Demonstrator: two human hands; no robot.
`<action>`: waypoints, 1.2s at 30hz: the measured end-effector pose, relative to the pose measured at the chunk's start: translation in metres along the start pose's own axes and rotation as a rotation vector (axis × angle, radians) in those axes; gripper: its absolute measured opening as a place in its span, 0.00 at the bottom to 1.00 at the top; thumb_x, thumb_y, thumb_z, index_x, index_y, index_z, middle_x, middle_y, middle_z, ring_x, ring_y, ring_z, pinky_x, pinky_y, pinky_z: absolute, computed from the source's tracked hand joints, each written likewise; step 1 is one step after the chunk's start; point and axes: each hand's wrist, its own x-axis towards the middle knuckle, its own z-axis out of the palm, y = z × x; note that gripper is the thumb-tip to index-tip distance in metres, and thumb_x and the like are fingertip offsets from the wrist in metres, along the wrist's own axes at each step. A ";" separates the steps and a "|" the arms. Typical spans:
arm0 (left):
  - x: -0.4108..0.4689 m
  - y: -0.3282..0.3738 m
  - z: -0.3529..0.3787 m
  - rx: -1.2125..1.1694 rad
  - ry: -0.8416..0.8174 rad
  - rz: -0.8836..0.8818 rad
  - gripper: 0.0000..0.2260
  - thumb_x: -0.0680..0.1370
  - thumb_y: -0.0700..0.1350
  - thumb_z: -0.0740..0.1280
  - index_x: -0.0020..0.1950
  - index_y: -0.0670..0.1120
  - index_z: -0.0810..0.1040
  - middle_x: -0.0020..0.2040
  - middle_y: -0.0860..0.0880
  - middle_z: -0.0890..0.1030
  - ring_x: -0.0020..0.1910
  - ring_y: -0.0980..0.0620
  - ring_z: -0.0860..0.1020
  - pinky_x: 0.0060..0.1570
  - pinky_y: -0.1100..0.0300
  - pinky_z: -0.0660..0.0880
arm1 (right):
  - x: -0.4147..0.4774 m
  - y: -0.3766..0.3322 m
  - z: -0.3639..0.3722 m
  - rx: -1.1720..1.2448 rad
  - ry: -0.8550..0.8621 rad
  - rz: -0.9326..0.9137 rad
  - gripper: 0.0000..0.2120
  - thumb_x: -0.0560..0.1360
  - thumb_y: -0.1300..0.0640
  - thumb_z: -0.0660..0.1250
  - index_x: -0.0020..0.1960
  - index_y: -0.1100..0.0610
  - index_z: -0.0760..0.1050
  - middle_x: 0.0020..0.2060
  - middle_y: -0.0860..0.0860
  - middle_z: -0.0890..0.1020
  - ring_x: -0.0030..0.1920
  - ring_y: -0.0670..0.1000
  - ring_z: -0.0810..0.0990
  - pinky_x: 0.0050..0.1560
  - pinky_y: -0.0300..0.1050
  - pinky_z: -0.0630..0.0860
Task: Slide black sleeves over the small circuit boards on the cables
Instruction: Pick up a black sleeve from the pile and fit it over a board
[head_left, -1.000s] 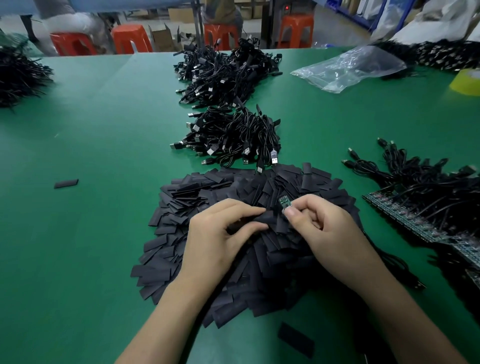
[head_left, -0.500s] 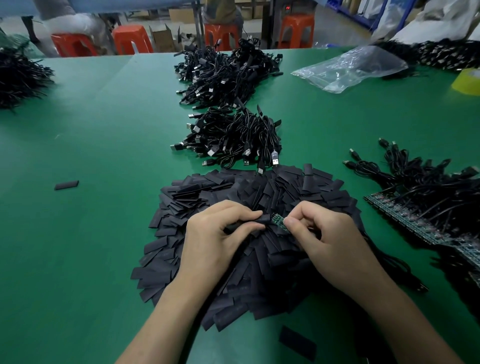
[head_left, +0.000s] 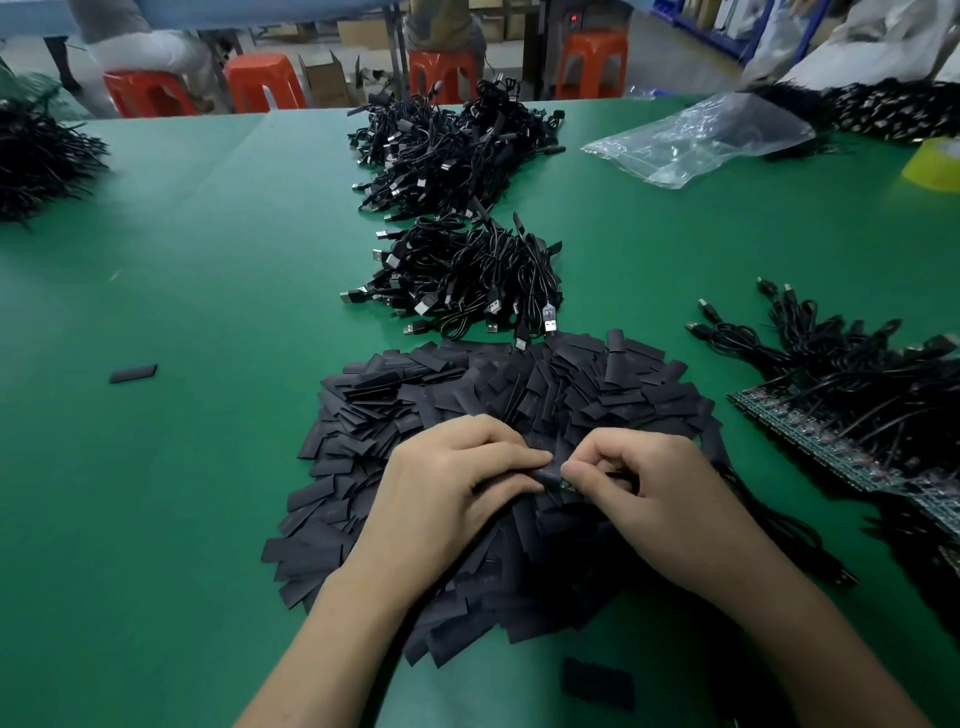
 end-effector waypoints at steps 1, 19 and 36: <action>0.000 0.001 0.001 -0.003 -0.011 0.005 0.09 0.78 0.50 0.75 0.56 0.49 0.87 0.50 0.55 0.83 0.50 0.57 0.81 0.50 0.57 0.79 | 0.000 0.000 0.000 0.004 -0.007 0.000 0.10 0.78 0.50 0.70 0.38 0.48 0.77 0.29 0.43 0.78 0.29 0.43 0.73 0.32 0.35 0.67; 0.004 0.011 0.000 -0.131 0.116 -0.199 0.07 0.73 0.44 0.78 0.51 0.48 0.88 0.46 0.56 0.84 0.47 0.59 0.82 0.50 0.67 0.76 | 0.005 0.006 -0.005 0.003 0.152 -0.225 0.09 0.73 0.61 0.77 0.45 0.49 0.81 0.40 0.43 0.81 0.41 0.47 0.81 0.42 0.37 0.74; 0.005 0.010 -0.005 -0.169 0.075 -0.175 0.08 0.74 0.45 0.77 0.52 0.48 0.88 0.47 0.57 0.84 0.48 0.58 0.82 0.50 0.66 0.76 | 0.005 0.011 -0.006 -0.054 0.166 -0.258 0.06 0.72 0.59 0.78 0.46 0.51 0.84 0.41 0.41 0.83 0.43 0.41 0.81 0.44 0.30 0.71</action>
